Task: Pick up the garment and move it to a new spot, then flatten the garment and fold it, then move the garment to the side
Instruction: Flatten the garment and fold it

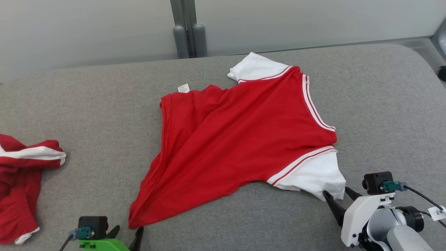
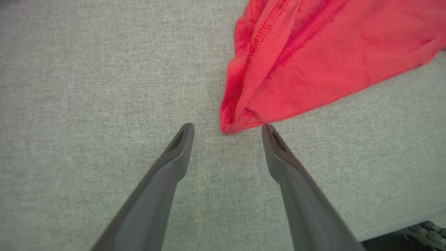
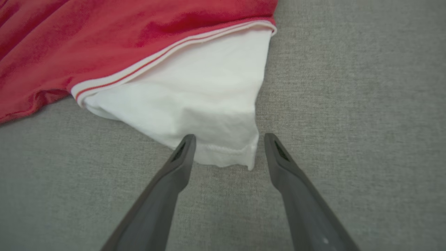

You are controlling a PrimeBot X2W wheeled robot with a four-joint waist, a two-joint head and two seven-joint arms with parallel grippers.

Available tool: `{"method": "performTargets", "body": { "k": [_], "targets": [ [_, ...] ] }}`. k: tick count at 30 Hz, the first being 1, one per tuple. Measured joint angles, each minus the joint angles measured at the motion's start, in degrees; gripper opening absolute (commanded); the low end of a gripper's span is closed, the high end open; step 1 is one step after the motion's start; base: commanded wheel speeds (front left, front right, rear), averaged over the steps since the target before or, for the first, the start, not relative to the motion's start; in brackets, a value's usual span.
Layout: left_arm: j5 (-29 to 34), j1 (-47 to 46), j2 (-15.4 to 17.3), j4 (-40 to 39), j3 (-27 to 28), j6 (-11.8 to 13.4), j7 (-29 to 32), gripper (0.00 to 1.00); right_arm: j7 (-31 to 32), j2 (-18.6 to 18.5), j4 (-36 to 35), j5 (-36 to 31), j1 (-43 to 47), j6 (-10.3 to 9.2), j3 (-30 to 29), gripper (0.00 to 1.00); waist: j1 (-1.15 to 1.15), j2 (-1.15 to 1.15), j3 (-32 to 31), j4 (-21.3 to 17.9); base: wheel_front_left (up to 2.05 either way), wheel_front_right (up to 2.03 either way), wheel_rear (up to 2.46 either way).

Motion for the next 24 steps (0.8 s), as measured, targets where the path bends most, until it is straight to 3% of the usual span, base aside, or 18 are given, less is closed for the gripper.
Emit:
{"method": "performTargets", "body": {
  "k": [13,14,15,16,18,24],
  "targets": [
    [0.1,-7.7,0.0,8.2,-2.6,-1.5,-1.4,1.00,-0.6,0.0,4.0,0.0,-3.5,-0.03,2.2,1.00,0.00,0.00,2.7,0.3,0.00,0.00,0.00],
    [-0.1,-8.0,0.0,8.8,-2.8,-1.6,-1.6,1.00,-0.6,0.0,4.2,0.2,-3.6,-0.03,2.5,0.79,0.00,0.00,2.8,0.2,0.00,0.00,0.00],
    [-0.4,-8.2,0.0,9.1,-3.0,-1.6,-1.7,0.75,-0.7,0.0,4.3,0.3,-3.7,-0.03,2.7,0.48,0.00,0.00,2.8,0.1,0.00,0.00,0.00],
    [-0.4,-8.5,0.0,9.4,-3.3,-2.0,-1.8,0.05,-0.9,-0.1,4.5,0.5,-3.9,-0.03,2.9,0.36,0.00,0.00,2.8,0.1,0.00,0.00,0.00],
    [-0.6,-8.9,0.1,10.0,-3.5,-2.0,-2.7,0.00,-1.7,-0.3,4.7,0.6,-4.1,-0.03,3.5,0.00,0.00,0.00,2.8,0.0,0.00,0.00,0.00],
    [-1.5,-8.8,0.6,10.5,-4.2,-2.4,-4.7,0.00,-6.3,-1.2,4.6,0.8,-4.2,-0.02,4.2,0.00,0.00,0.00,1.6,-0.2,0.00,0.00,0.00]
  ]
}}
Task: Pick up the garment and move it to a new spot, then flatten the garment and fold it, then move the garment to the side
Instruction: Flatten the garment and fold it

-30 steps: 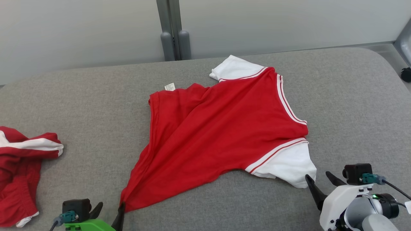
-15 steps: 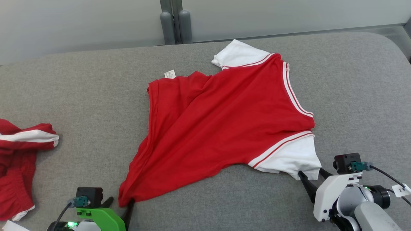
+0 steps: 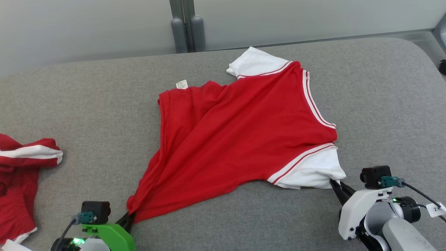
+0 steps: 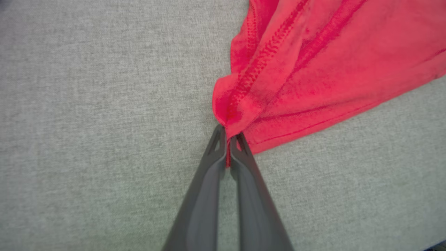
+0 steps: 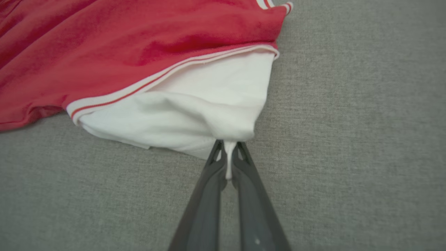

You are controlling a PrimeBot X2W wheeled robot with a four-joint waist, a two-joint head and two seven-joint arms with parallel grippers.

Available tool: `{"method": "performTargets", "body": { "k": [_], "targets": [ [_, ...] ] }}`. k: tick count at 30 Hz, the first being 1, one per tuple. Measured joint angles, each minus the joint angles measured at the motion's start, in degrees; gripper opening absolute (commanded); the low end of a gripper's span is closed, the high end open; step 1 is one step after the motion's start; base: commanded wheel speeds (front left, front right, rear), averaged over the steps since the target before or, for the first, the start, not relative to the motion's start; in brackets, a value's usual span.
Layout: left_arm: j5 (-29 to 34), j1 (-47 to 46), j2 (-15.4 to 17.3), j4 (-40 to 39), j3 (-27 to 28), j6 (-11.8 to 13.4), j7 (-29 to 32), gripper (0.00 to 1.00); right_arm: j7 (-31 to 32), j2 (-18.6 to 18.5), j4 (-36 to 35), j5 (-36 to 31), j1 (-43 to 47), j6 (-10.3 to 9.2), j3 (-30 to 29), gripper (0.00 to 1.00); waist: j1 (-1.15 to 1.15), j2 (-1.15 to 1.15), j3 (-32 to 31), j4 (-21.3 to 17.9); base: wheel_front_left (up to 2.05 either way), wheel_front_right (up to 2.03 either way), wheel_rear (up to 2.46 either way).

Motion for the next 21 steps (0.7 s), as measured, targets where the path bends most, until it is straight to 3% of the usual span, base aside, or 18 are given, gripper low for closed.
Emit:
{"method": "performTargets", "body": {
  "k": [12,21],
  "targets": [
    [-0.4,1.2,2.4,-7.8,0.8,0.4,-1.5,0.00,-7.4,-0.9,-8.8,2.4,1.9,0.00,-2.3,0.00,0.00,0.00,-1.5,-0.2,0.00,0.00,0.00],
    [-1.5,-20.5,5.5,-11.2,-0.4,-0.2,7.1,0.00,-9.3,-5.0,-11.5,7.2,-18.8,0.00,-0.7,0.00,0.00,0.00,4.5,-0.3,0.00,0.00,0.00]
  ]
}}
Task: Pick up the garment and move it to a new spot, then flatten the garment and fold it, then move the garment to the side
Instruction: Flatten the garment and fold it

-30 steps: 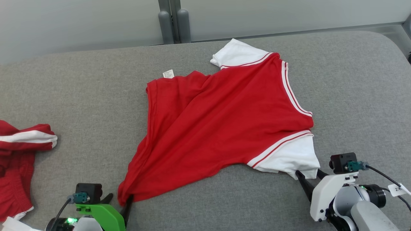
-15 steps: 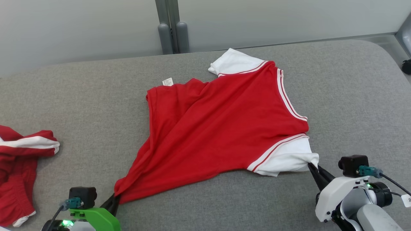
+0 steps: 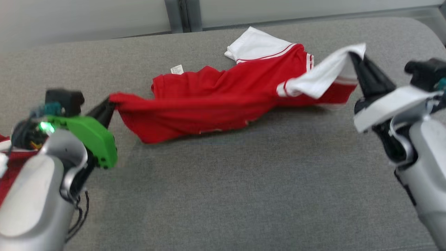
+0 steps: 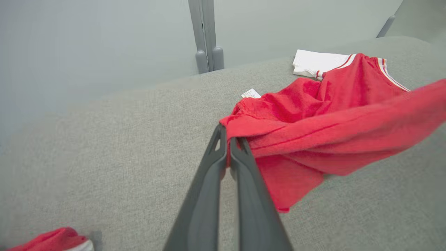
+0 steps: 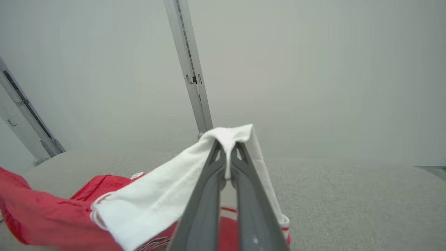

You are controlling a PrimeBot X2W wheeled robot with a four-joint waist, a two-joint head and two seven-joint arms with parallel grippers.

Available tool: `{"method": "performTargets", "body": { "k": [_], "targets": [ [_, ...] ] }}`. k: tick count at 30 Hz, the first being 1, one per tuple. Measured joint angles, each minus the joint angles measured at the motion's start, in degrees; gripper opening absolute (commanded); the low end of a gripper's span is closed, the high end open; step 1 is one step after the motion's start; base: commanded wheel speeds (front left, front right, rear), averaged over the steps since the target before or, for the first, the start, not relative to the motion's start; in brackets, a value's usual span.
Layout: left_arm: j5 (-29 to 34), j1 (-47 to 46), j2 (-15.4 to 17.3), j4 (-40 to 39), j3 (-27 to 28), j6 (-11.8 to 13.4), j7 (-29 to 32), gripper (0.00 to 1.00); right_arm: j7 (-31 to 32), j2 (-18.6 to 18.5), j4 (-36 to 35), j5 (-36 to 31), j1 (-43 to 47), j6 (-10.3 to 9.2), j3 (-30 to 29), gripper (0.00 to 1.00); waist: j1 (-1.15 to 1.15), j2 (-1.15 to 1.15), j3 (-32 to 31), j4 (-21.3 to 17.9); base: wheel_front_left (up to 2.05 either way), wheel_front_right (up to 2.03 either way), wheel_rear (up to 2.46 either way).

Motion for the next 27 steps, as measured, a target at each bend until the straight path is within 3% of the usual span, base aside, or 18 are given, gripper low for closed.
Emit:
{"method": "performTargets", "body": {
  "k": [3,10,22,27],
  "targets": [
    [-1.1,-11.9,0.6,2.7,-0.8,-0.1,3.6,0.00,0.1,-2.4,1.5,0.7,-10.9,0.00,0.7,0.00,0.00,0.00,3.5,0.2,0.00,0.00,0.00],
    [-3.4,-36.4,1.4,11.0,-4.9,-0.3,8.1,0.00,-1.0,-3.6,8.1,1.5,-35.4,0.00,3.2,0.00,0.01,0.00,11.7,0.5,0.00,0.00,0.00],
    [-5.9,-67.3,1.1,26.4,-7.2,-0.3,2.8,0.00,-4.5,-4.5,21.3,2.3,-68.1,0.00,9.8,0.00,0.02,0.00,21.1,0.1,0.00,0.00,0.00],
    [-6.3,-73.8,1.2,31.8,-8.2,-0.3,-0.1,0.00,-5.1,-4.4,25.6,3.2,-74.2,0.00,13.4,0.00,0.01,0.00,21.7,-1.1,0.00,0.00,0.00]
  ]
}}
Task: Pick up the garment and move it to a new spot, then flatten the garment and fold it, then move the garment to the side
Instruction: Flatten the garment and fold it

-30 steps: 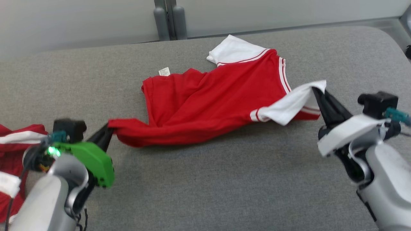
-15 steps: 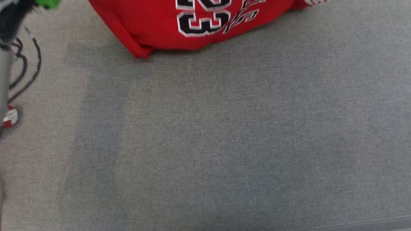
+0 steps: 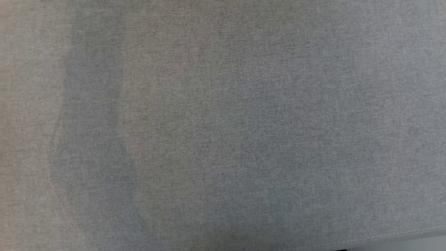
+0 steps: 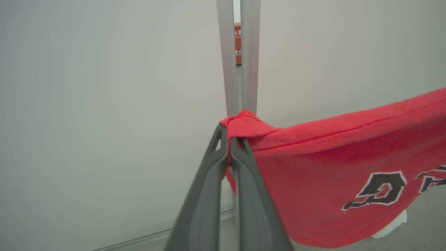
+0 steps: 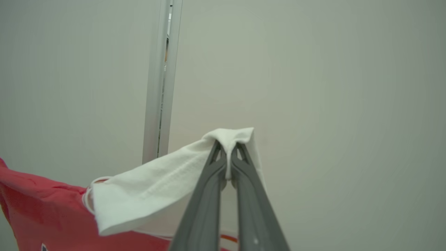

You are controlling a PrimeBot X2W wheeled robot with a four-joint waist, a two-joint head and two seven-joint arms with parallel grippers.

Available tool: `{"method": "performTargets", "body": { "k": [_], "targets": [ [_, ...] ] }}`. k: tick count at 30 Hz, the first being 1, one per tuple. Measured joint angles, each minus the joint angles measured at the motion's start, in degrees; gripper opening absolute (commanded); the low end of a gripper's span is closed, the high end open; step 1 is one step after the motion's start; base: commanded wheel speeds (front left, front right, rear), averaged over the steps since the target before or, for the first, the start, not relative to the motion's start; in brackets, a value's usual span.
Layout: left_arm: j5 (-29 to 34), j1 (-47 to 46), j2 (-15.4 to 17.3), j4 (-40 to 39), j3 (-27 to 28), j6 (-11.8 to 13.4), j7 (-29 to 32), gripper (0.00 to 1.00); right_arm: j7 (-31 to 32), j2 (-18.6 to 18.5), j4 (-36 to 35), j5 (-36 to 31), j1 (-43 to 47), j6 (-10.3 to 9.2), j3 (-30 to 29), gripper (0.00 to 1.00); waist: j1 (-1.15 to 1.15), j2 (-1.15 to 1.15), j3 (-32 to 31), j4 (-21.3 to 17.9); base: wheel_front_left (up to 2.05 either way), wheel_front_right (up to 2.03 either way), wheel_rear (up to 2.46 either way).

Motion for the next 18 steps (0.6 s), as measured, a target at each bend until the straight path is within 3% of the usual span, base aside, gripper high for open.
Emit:
{"method": "performTargets", "body": {
  "k": [5,10,14,18],
  "targets": [
    [-2.5,0.9,-0.6,3.5,-4.2,0.0,-1.9,0.00,-0.3,0.5,1.7,1.5,1.7,0.00,6.0,0.00,0.00,0.00,-0.7,-0.7,0.00,0.00,0.00],
    [-7.2,10.7,-0.2,3.8,-9.0,0.0,-3.4,0.00,-1.4,-0.6,0.4,5.1,10.3,0.00,11.9,0.00,0.00,0.00,-2.9,-0.7,0.00,0.00,0.00],
    [-12.3,21.5,1.6,1.3,-13.1,0.0,-2.8,0.00,-1.6,-3.6,-2.5,8.5,18.7,0.00,16.6,0.00,-0.01,0.00,-5.7,-0.7,0.00,0.00,0.00],
    [-17.9,32.2,5.0,-4.2,-16.5,0.0,-2.4,0.00,2.4,-8.1,-7.3,10.9,29.3,0.02,23.2,0.00,-0.01,0.00,-9.5,-0.8,0.00,0.00,0.00]
  ]
}}
